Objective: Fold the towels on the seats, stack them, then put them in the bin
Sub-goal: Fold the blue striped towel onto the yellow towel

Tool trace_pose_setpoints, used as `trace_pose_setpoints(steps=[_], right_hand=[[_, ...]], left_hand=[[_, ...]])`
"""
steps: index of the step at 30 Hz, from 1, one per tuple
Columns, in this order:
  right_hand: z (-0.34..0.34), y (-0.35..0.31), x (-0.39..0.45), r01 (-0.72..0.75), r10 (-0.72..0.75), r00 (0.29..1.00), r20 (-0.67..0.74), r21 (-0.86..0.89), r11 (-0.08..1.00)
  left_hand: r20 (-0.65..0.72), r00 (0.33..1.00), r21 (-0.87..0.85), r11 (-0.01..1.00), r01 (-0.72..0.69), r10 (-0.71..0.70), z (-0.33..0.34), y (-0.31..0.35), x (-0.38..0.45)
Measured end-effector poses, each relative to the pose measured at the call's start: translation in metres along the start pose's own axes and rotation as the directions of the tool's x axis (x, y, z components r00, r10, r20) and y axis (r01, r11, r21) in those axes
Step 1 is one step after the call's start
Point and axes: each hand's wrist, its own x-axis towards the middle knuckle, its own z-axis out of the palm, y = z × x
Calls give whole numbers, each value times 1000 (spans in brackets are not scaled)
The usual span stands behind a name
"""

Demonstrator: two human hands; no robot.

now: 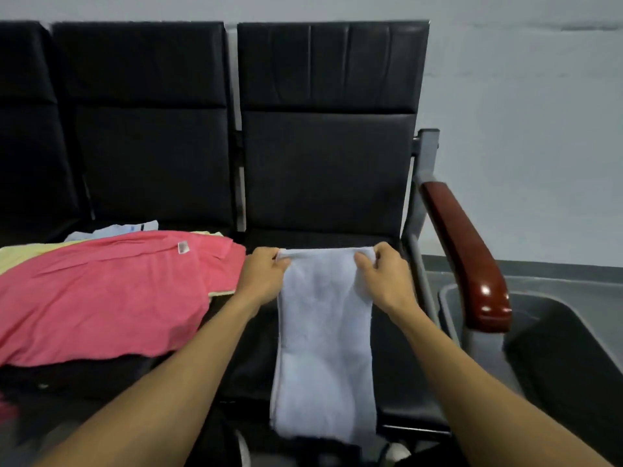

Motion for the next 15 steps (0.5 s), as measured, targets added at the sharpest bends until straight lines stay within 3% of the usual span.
trace_pose_setpoints(steps=[5,9,12,15], right_hand=[[33,51,18,-30,32,999,30,-61,998],[46,67,32,-16,24,997,69,-116,993],[50,74,34,-58,72,981,181,-81,995],[45,71,33,-74,60,975,214,57,996]], left_hand=[[-103,995,96,995,6,4,36,-44,21],[-48,998,71,996,52,-49,48,-58,33],[68,993,-145,984,108,-99,51,-56,30],[126,991,-306,949,80,-43,49,-53,28]])
